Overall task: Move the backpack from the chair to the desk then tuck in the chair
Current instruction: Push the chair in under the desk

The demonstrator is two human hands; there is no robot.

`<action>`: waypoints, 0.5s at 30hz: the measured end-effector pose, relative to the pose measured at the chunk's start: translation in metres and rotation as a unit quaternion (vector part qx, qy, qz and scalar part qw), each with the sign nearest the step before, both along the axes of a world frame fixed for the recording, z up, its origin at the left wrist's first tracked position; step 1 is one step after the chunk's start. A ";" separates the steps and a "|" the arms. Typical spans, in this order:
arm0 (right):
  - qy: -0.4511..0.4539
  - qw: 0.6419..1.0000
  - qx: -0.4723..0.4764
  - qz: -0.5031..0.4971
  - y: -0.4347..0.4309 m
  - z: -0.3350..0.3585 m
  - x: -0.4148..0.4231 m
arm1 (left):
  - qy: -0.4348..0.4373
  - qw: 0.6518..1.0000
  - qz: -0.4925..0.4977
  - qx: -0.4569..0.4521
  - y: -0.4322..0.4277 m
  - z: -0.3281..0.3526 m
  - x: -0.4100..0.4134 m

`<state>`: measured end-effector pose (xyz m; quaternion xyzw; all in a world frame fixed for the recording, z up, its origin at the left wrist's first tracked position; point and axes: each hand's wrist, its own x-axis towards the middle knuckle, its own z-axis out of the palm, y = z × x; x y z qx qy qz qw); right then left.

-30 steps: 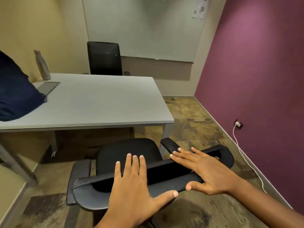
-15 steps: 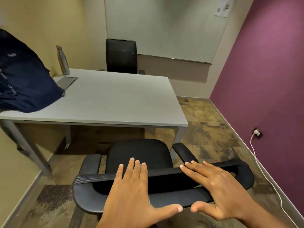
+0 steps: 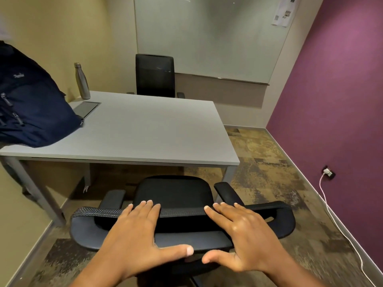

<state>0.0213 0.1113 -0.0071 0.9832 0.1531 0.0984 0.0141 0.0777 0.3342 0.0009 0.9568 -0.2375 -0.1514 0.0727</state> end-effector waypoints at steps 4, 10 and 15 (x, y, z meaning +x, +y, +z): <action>-0.016 1.000 0.004 0.001 0.013 0.000 0.023 | -0.003 1.000 -0.003 0.002 0.010 0.004 0.021; -0.014 1.000 0.005 0.002 0.031 0.001 0.055 | -0.013 1.000 -0.002 0.008 0.028 0.002 0.053; -0.023 1.000 0.006 -0.010 0.051 -0.002 0.073 | -0.017 1.000 -0.013 0.011 0.047 -0.001 0.077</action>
